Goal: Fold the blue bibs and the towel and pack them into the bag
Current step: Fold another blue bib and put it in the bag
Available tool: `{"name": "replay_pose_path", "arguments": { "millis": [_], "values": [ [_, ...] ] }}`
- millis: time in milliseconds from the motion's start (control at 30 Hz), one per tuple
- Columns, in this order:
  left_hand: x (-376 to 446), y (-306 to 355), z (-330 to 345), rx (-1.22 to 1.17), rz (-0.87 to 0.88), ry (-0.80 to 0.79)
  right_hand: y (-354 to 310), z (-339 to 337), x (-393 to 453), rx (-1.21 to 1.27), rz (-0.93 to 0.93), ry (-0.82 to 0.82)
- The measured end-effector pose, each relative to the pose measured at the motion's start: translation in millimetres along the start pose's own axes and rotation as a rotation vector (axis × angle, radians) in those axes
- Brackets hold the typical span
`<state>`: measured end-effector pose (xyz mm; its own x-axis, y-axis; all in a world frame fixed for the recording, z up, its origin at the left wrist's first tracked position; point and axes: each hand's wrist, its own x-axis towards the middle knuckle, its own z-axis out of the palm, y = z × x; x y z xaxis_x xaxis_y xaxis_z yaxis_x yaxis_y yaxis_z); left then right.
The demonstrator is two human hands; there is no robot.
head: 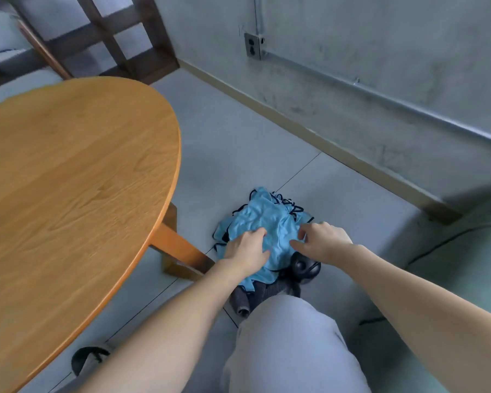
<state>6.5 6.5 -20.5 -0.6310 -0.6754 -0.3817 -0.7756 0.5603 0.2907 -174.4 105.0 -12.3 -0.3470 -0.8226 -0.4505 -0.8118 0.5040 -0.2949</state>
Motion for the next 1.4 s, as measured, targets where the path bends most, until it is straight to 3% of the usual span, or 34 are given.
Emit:
{"name": "replay_pose_path", "arguments": {
  "millis": [367,733,1000,1400],
  "values": [
    [71,-39,70,-0.152,-0.271,-0.075,26,74,76,0.137,0.001,-0.178],
    [88,-62,114,-0.195,-0.347,-0.171,5,106,122,0.027,-0.14,-0.317],
    [90,-62,113,-0.185,-0.337,-0.207,13,107,121,0.079,-0.188,-0.297],
    [93,-35,44,-0.341,-0.087,0.04,2,35,72,0.183,-0.31,-0.11]
  ]
}}
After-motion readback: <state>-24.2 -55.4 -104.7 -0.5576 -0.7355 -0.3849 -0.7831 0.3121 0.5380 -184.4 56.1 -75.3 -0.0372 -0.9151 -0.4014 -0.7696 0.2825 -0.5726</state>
